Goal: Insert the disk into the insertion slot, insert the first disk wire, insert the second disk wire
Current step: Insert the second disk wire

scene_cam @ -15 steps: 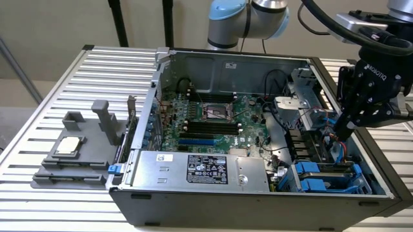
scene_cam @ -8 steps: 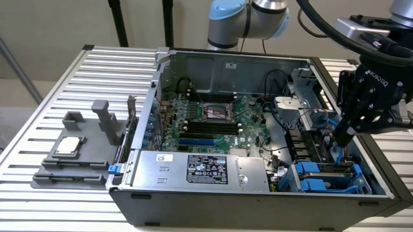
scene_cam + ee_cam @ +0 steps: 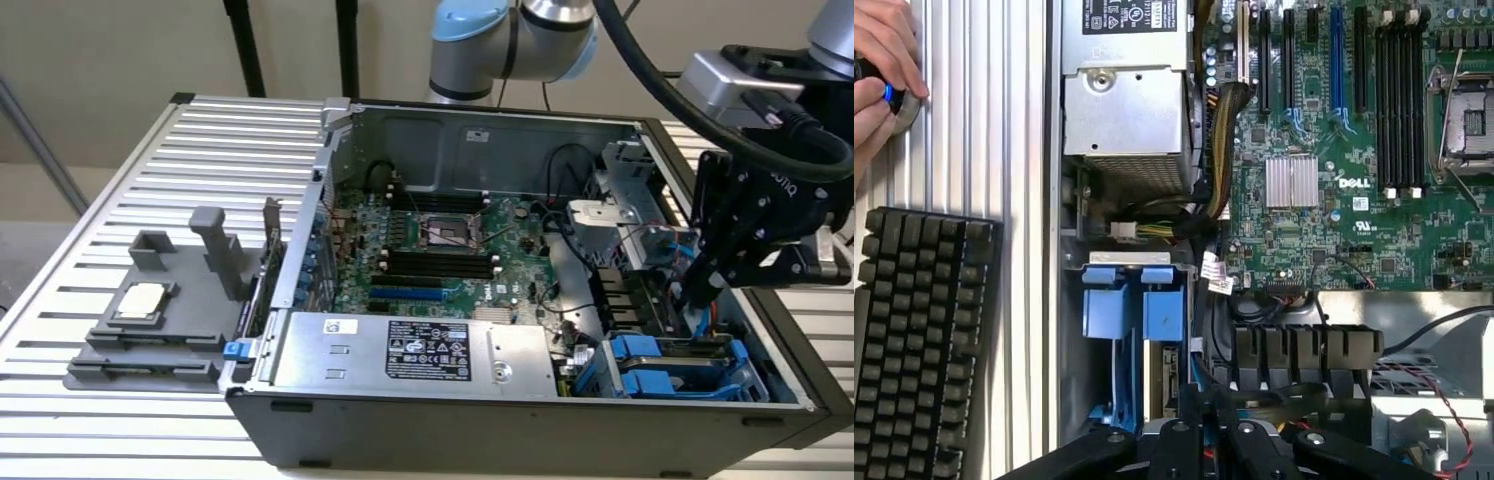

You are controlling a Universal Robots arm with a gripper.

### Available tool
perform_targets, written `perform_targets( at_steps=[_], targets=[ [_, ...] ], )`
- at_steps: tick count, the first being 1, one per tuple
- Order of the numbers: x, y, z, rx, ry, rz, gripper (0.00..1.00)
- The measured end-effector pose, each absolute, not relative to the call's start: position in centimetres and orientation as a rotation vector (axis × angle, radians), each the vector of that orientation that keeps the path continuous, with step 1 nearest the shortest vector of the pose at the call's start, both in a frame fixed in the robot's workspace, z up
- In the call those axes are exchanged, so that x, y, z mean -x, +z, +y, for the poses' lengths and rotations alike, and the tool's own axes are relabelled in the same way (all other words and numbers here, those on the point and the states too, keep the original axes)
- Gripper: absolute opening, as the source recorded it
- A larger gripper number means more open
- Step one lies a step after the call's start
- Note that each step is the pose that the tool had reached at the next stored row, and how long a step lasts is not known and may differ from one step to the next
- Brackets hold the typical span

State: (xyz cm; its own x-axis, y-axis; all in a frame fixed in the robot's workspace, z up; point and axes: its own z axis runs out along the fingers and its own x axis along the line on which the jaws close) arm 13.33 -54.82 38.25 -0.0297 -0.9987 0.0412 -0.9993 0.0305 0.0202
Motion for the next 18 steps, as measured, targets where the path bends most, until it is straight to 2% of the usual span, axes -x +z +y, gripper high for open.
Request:
perform_targets(
  at_steps=[6,18],
  targets=[
    [-13.1,37.8,-56.5,-2.183,-0.014,-2.249,0.16],
    [-11.7,36.9,-58.6,-2.236,-0.044,-2.302,0.16]
  ],
)
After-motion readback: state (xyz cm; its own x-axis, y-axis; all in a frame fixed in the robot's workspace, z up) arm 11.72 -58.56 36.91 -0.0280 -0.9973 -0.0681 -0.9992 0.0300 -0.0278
